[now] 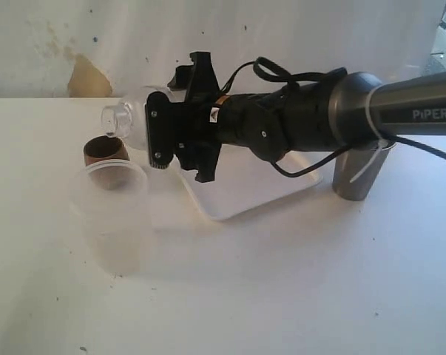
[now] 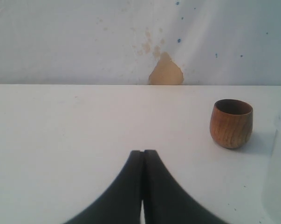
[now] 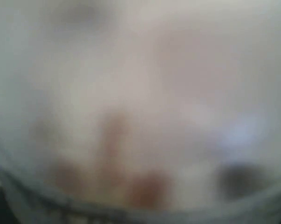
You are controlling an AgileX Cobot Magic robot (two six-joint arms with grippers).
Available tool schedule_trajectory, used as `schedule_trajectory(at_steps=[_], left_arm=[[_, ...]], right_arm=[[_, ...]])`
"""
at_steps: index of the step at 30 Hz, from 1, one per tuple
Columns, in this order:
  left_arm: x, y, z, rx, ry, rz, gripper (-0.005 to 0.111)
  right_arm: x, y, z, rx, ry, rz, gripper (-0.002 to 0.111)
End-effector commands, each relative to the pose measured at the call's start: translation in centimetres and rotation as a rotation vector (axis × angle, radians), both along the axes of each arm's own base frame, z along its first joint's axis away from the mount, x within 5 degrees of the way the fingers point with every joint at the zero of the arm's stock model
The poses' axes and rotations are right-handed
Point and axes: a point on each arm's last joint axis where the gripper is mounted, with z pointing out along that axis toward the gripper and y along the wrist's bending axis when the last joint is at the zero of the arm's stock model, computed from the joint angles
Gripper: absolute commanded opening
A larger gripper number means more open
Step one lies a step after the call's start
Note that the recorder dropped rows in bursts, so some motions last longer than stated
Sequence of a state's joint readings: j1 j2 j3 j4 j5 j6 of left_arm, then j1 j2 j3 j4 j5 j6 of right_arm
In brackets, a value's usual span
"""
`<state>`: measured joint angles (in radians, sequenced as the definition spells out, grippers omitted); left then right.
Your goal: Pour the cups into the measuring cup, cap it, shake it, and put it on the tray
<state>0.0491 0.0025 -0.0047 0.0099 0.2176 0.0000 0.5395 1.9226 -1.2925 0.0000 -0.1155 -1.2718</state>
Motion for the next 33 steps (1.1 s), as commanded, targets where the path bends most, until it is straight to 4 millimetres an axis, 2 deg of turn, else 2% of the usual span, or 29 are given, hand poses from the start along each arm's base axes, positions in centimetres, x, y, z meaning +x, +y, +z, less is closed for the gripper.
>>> schedule_trajectory(at_steps=[1, 7, 17, 21, 25, 33], left_arm=[[0.0, 0.0, 0.0, -0.002, -0.012, -0.003, 0.0], [0.0, 0.0, 0.0, -0.002, -0.012, -0.003, 0.0], [0.0, 0.0, 0.0, -0.002, -0.012, -0.003, 0.0], [0.0, 0.0, 0.0, -0.002, -0.012, -0.003, 0.0], [0.0, 0.0, 0.0, -0.002, -0.012, -0.003, 0.0], [0.0, 0.0, 0.0, -0.002, -0.012, -0.003, 0.0]], right_arm=[[0.5, 0.3, 1.4, -0.031, -0.131, 0.036, 0.0], [0.6, 0.3, 1.4, -0.07, -0.163, 0.054, 0.0], [1.2, 0.4, 2.0, 0.045, -0.111, -0.026, 0.0], [1.3, 0.5, 1.3, 0.035, -0.094, -0.025, 0.0], [1.6, 0.6, 0.5, 0.011, -0.088, -0.018, 0.0], [1.8, 0.7, 0.0, -0.115, -0.181, 0.037, 0.0]])
